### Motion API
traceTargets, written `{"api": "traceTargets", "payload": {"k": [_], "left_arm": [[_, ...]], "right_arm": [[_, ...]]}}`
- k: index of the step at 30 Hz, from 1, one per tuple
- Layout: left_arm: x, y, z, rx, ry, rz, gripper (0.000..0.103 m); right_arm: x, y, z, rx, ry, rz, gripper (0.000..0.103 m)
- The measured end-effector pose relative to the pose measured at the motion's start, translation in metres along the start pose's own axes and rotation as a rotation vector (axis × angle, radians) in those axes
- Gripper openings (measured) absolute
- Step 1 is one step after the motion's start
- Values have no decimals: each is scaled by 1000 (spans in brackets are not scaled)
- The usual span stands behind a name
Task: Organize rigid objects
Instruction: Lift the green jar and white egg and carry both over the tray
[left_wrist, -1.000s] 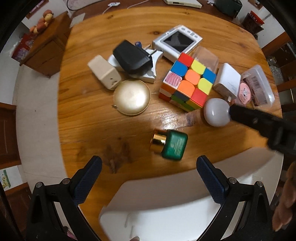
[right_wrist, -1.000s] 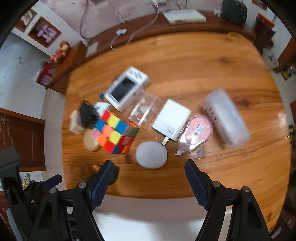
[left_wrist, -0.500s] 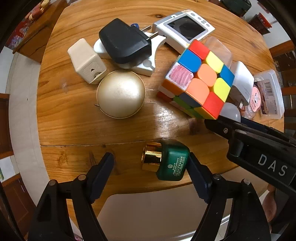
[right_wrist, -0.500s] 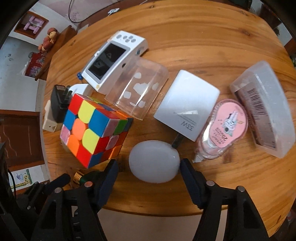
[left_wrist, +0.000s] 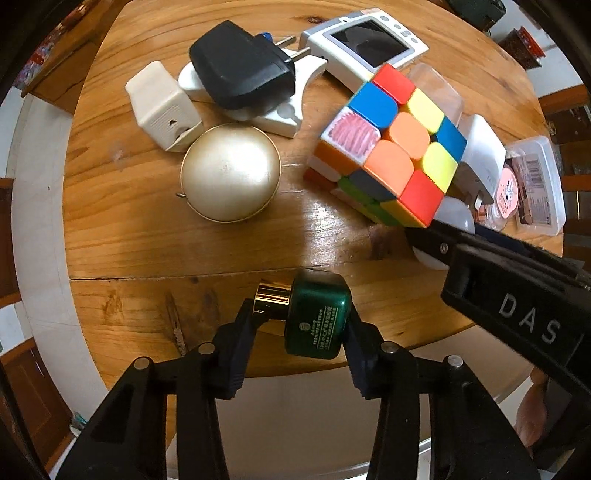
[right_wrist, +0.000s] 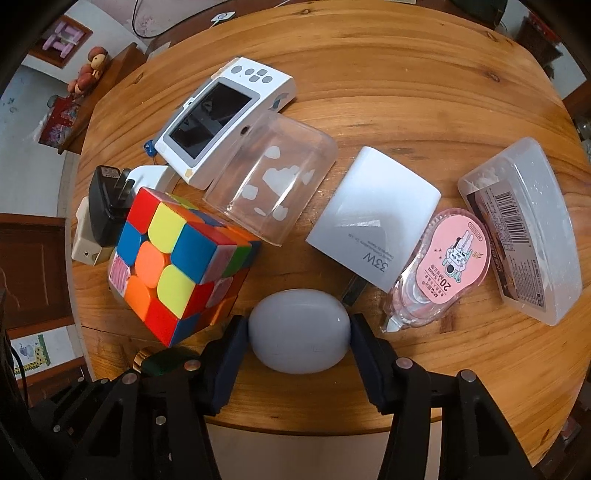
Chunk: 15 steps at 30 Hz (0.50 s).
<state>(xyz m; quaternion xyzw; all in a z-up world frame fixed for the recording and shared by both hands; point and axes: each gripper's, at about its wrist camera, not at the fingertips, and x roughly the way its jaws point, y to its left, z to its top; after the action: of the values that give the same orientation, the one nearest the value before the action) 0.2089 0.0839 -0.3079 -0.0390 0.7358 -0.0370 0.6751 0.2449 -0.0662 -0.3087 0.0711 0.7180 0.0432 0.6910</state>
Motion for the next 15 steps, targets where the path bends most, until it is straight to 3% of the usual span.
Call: {"api": "traceTargets", "payload": {"k": [5, 15], "left_arm": [[-11, 6, 10, 4, -41, 23, 47], [-89, 21, -29, -13, -168, -25, 47]], "right_arm": [[4, 7, 15, 3, -18, 37, 57], [-56, -13, -5, 36, -116, 120, 57]]}}
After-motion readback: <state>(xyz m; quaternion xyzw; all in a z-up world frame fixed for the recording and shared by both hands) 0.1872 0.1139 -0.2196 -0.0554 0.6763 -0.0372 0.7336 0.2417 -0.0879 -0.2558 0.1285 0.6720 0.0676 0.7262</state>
